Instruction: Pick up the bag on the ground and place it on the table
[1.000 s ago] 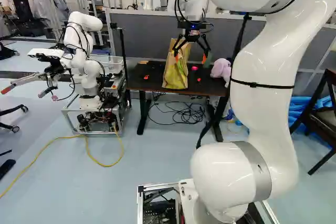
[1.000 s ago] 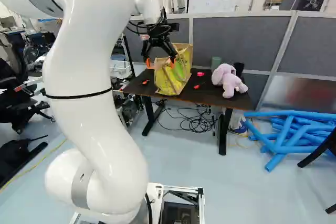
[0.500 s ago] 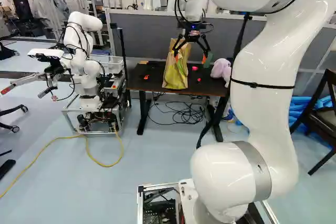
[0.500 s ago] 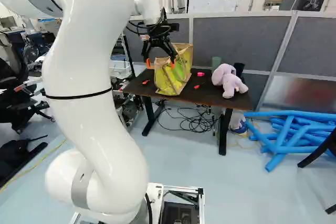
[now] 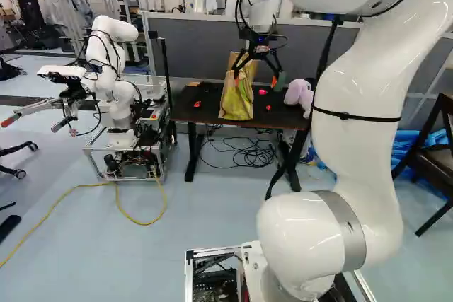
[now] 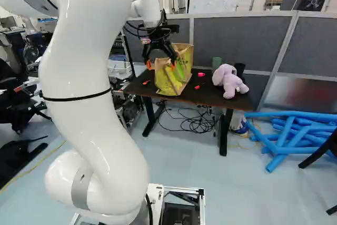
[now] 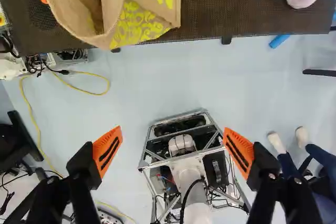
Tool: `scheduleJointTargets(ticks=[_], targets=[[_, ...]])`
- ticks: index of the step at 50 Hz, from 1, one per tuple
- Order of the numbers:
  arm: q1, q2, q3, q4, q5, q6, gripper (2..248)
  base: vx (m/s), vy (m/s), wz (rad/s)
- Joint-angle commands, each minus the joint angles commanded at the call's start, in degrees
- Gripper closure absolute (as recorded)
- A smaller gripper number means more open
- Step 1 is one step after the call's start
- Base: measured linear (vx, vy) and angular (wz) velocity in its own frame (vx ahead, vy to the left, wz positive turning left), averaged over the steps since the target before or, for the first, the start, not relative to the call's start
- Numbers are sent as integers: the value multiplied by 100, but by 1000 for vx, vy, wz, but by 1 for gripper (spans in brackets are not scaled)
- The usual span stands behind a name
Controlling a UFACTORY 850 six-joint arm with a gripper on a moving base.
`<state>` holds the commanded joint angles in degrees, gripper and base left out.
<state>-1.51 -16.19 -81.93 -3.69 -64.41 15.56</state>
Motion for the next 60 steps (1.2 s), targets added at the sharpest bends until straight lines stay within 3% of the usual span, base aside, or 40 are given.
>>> scheduleJointTargets(ticks=[30,60], targets=[[15,318,760,36,1130,-154,3,0,0,0],[38,802,1916,92,2849,-387,3,0,0,0]])
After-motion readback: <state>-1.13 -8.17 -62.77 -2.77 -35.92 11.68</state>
